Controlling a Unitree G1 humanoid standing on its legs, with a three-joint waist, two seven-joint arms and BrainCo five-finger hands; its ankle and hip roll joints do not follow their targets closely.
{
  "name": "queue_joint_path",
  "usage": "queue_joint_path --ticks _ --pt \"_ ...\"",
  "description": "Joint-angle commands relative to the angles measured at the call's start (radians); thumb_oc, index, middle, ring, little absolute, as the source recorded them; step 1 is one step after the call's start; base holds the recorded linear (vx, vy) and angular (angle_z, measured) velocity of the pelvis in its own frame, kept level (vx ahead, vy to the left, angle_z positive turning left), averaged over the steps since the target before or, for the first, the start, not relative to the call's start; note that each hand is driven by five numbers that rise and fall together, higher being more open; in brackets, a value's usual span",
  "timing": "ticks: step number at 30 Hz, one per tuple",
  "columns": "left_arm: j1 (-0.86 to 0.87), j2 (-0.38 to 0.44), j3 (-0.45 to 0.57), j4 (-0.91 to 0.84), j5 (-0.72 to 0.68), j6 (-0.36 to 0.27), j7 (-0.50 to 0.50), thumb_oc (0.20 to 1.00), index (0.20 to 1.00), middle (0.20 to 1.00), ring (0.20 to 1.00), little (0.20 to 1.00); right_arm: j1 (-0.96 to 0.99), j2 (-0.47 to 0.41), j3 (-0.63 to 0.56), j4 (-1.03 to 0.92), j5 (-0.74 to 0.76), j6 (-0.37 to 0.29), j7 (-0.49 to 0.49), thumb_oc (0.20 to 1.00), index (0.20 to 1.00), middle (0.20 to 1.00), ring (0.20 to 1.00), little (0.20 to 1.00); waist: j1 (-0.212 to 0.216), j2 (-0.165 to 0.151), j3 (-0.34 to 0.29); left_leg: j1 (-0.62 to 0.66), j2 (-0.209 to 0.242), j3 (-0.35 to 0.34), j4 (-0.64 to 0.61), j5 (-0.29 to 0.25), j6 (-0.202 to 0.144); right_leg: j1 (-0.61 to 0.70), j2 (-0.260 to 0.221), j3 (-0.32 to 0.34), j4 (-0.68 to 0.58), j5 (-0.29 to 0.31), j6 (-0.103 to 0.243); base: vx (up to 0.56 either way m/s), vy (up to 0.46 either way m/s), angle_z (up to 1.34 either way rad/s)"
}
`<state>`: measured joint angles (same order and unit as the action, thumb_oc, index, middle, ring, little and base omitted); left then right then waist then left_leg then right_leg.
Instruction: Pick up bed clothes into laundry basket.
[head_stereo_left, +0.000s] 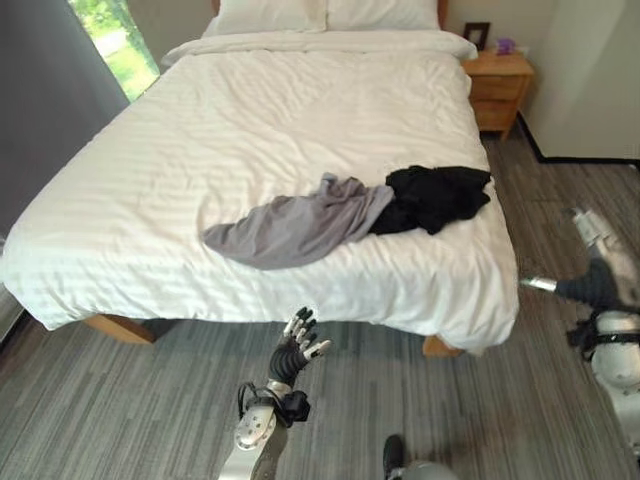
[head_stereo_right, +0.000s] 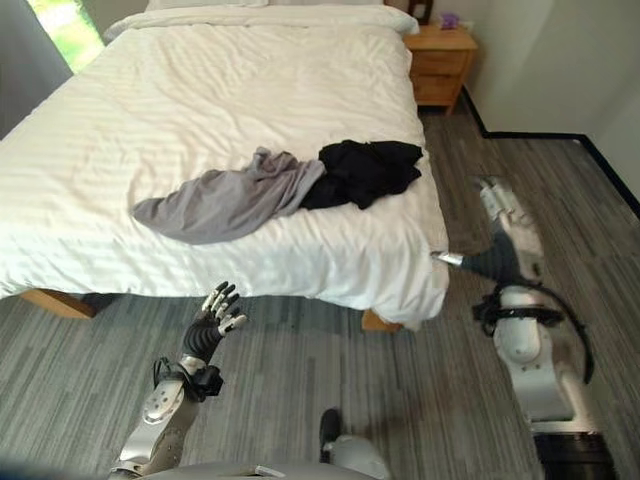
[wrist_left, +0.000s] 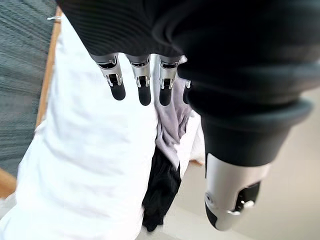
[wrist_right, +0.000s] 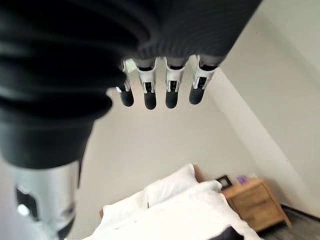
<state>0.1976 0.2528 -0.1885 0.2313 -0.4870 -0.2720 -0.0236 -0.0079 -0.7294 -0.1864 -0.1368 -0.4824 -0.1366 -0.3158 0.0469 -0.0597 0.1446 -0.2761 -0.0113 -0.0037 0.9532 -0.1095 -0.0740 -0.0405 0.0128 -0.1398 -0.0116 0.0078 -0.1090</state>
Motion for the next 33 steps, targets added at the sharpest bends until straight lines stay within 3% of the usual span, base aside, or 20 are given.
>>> queue_joint_path --ticks 1,2,3,4,5,9,18,33 --pt "-0.002 0.033 -0.003 -0.041 0.013 -0.026 -0.006 1.0 1.0 1.0 1.0 1.0 0.01 -0.022 -0.005 0.021 -0.017 0.009 -0.061 1.0 1.0 1.0 1.0 1.0 0.005 -0.033 0.013 0.122 0.035 0.037 -0.448 0.094 0.038 0.044 -0.097 0.016 -0.076 0.1 0.155 0.31 0.132 -0.09" --pt "0.02 0.031 -0.007 -0.035 -0.015 -0.016 -0.013 1.0 1.0 1.0 1.0 1.0 0.001 -0.056 0.014 0.152 0.006 0.033 -0.079 1.0 1.0 1.0 1.0 1.0 0.029 -0.02 0.007 0.145 0.046 0.013 -0.704 0.065 0.054 0.058 -0.09 0.026 -0.076 0.077 0.173 0.18 0.108 -0.01" --pt "0.021 0.029 -0.006 -0.035 -0.015 -0.016 -0.013 1.0 1.0 1.0 1.0 1.0 -0.005 -0.06 0.02 0.161 0.008 0.03 -0.083 1.0 1.0 1.0 1.0 1.0 0.028 -0.023 0.008 0.156 0.042 0.016 -0.727 0.081 0.055 0.057 -0.095 0.027 -0.076 0.08 0.173 0.23 0.173 -0.05" --pt "0.051 0.035 0.0 -0.039 -0.032 -0.019 -0.01 1.0 1.0 1.0 1.0 1.0 -0.022 -0.103 0.054 0.232 0.017 0.034 -0.084 1.0 1.0 1.0 1.0 1.0 0.047 0.0 0.004 0.17 0.05 -0.017 -0.9 0.145 0.049 0.07 -0.081 0.027 -0.076 0.061 0.175 0.23 0.119 -0.15" --pt "0.063 0.046 -0.022 -0.011 -0.02 0.002 -0.035 1.0 1.0 1.0 1.0 1.0 -0.031 -0.106 0.071 0.362 0.054 0.06 -0.067 1.0 1.0 1.0 1.0 1.0 0.036 0.02 -0.017 0.218 0.07 -0.008 -1.021 0.176 0.037 0.087 -0.072 0.016 -0.076 0.039 0.173 0.24 0.117 -0.24" --pt "0.081 0.044 -0.025 0.001 -0.025 0.008 -0.045 1.0 1.0 1.0 1.0 1.0 -0.09 -0.112 0.116 0.519 0.078 0.075 -0.08 1.0 1.0 1.0 1.0 1.0 0.042 0.004 -0.026 0.248 0.064 -0.01 -1.04 0.191 0.024 0.106 -0.087 -0.011 -0.069 0.049 0.166 0.15 0.076 -0.1" --pt "0.14 0.064 -0.025 0.066 -0.053 0.027 -0.062 1.0 1.0 1.0 1.0 1.0 -0.351 -0.068 0.334 0.914 0.159 0.091 -0.07 1.0 1.0 1.0 1.0 1.0 0.122 0.001 -0.05 0.28 0.051 -0.02 -1.04 0.154 0.021 0.151 -0.129 -0.045 -0.076 0.035 0.196 0.13 0.036 0.16" --pt "0.09 0.075 -0.079 0.086 -0.083 0.014 -0.045 1.0 1.0 1.0 1.0 1.0 -0.609 0.041 0.539 1.166 0.183 0.103 -0.079 1.0 1.0 1.0 1.0 1.0 0.188 0.009 -0.006 0.176 0.034 -0.074 -1.04 0.183 0.016 0.078 -0.145 -0.09 -0.076 0.043 0.211 0.0 0.009 0.18"
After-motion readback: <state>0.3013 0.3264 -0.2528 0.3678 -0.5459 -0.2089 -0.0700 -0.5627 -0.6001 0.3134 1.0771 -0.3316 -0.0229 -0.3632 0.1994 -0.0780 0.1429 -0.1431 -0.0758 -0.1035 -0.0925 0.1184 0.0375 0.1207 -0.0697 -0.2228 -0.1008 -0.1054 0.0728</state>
